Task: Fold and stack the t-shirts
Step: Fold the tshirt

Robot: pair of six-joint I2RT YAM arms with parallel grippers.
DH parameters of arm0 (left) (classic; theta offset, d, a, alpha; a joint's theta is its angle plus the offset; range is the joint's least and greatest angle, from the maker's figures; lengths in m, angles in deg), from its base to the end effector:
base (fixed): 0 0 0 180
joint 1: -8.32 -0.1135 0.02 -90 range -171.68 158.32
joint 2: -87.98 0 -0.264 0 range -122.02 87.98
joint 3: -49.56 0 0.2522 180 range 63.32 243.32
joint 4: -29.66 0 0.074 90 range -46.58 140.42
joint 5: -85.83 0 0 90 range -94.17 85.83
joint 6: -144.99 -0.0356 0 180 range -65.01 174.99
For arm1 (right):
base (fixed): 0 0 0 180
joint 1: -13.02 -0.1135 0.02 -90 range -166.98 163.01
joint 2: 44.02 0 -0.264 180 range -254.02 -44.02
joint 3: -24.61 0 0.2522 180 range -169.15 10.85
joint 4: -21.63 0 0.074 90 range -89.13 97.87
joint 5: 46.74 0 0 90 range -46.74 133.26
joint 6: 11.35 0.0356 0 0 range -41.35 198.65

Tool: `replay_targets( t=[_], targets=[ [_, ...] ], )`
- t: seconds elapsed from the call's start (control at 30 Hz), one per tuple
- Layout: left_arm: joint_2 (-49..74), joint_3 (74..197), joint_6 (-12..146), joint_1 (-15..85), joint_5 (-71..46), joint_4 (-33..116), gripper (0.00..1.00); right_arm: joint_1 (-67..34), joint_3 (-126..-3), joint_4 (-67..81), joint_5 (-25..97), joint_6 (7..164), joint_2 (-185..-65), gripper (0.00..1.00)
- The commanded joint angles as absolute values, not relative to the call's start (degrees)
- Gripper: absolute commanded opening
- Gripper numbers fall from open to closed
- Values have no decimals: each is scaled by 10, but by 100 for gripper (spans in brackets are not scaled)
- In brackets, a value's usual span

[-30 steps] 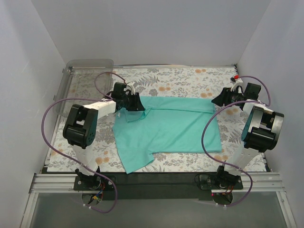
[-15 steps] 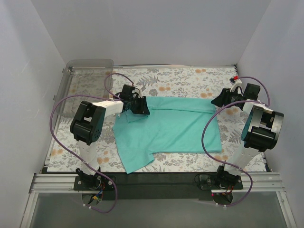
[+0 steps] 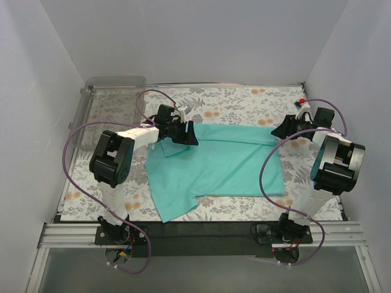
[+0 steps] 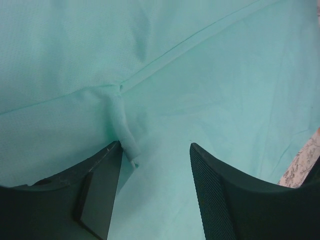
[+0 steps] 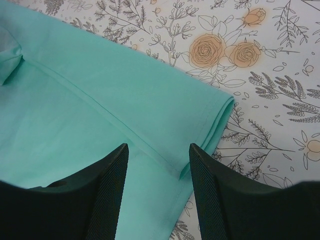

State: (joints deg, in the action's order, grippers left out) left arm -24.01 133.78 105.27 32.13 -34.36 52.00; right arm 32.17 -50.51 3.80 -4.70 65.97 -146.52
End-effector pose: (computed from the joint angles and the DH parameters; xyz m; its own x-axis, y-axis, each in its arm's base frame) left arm 0.3671 -0.1816 0.1604 -0.9439 -0.3102 -0.1130 -0.1284 0.6604 -0.7399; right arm 0.3582 -0.0964 0.1858 -0.5938 0.0506 -0.8030 -0.4151 0.8357 0.3596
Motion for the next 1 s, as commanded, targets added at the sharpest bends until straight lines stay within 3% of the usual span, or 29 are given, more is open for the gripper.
replay_targets(
  t=[0.0,0.13,0.37,0.97],
  targets=[
    [-217,1364,1043,322,-397,526,53,323,-536,17,-56,632,-1464,50],
    [-148,1339,1033,322,-337,509,55,323,-555,-15,-46,592,-1455,50],
    [39,1244,1025,313,-187,468,78,323,-590,-58,0,569,-1468,50],
    [282,1051,1127,262,-114,550,79,281,-666,-105,103,610,-1559,43]
  ],
)
